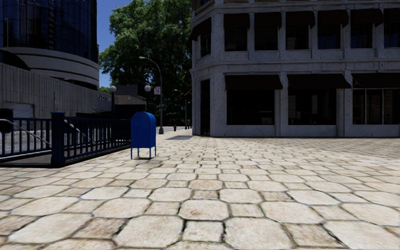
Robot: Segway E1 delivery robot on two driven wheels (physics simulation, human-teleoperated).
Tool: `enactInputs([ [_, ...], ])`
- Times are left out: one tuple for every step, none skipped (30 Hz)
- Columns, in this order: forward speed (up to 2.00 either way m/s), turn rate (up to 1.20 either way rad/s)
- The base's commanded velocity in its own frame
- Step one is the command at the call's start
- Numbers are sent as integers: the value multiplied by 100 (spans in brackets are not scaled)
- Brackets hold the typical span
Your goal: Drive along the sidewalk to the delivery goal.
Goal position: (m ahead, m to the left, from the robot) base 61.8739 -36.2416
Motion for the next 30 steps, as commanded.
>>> enactInputs([
  [200, 0],
  [200, 0],
  [200, 0],
  [200, 0],
  [200, 0],
  [200, 0],
  [200, 0],
  [200, 0],
  [200, 0],
  [200, 0],
  [200, 0],
  [200, 0],
  [200, 0],
  [200, 0],
  [200, 0],
  [200, 0],
  [200, 0],
  [200, 0],
  [200, 0],
  [200, 0],
  [200, 0],
  [200, 0],
  [200, 0],
  [200, 0],
  [200, 0],
  [200, 0],
  [200, 0],
  [200, 0],
  [200, 0],
  [200, 0],
])
